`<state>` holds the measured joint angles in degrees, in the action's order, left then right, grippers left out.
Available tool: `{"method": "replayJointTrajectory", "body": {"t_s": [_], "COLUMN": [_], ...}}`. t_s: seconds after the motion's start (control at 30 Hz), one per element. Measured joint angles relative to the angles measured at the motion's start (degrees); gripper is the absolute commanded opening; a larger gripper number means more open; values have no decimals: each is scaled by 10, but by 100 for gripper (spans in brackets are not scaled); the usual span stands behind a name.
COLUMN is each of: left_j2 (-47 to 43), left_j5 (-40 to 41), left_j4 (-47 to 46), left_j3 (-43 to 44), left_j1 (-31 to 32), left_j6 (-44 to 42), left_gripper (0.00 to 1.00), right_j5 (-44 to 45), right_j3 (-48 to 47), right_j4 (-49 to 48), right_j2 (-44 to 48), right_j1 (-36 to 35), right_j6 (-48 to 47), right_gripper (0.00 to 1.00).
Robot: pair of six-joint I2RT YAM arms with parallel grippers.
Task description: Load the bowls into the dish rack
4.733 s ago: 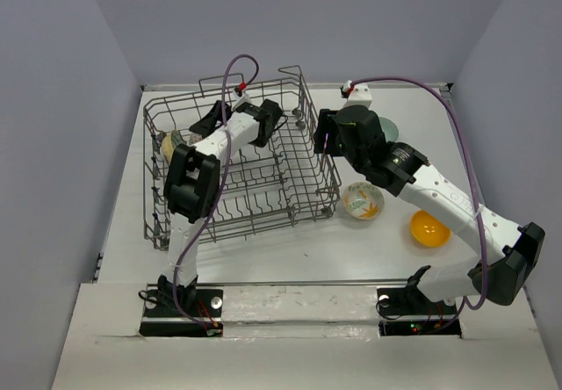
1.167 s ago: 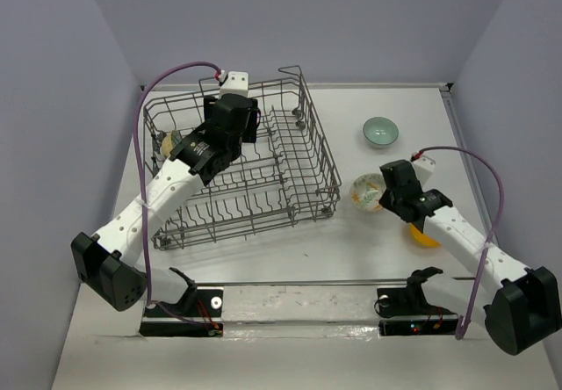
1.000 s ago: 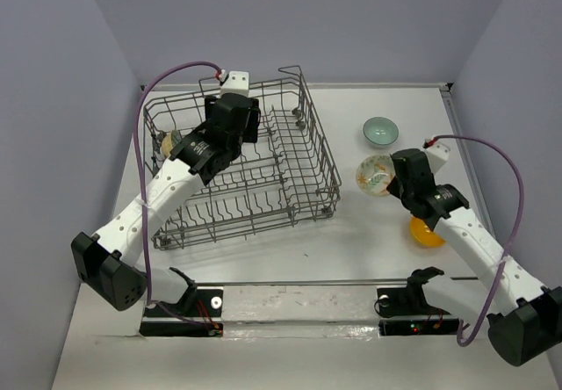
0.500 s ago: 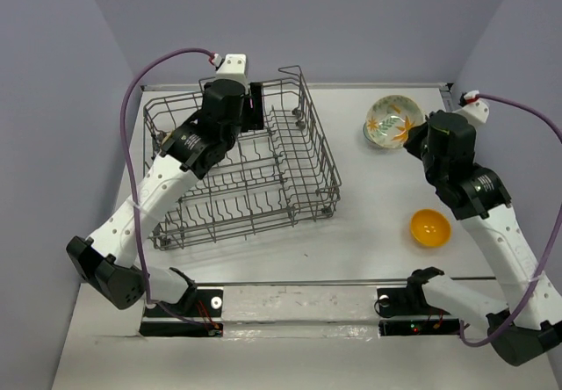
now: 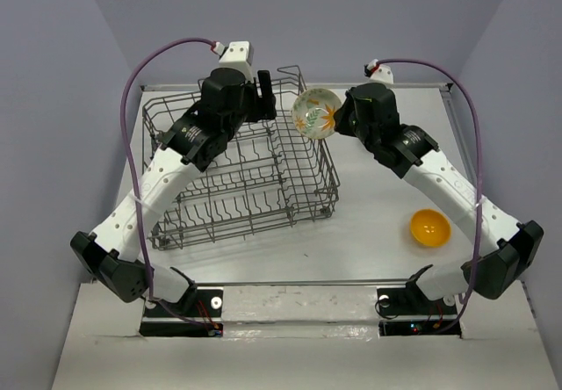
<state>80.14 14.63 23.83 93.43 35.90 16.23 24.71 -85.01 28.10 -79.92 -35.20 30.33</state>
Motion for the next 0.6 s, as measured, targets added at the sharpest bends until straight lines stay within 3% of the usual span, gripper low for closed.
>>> {"method": "replayJointTrajectory", "body": {"t_s": [0.6], "left_j2": [42], "left_j5": [-97], "left_j4": [-52], "left_j3": [-32], "left_j1": [0], "left_j6": [51], "left_gripper": [73], "right_j5": [-21], "right_j3": [-50], "right_j4": [-7], "right_j2": [-49], "right_j1": [-36], "right_j6": [-23], "right_gripper": [1]}}
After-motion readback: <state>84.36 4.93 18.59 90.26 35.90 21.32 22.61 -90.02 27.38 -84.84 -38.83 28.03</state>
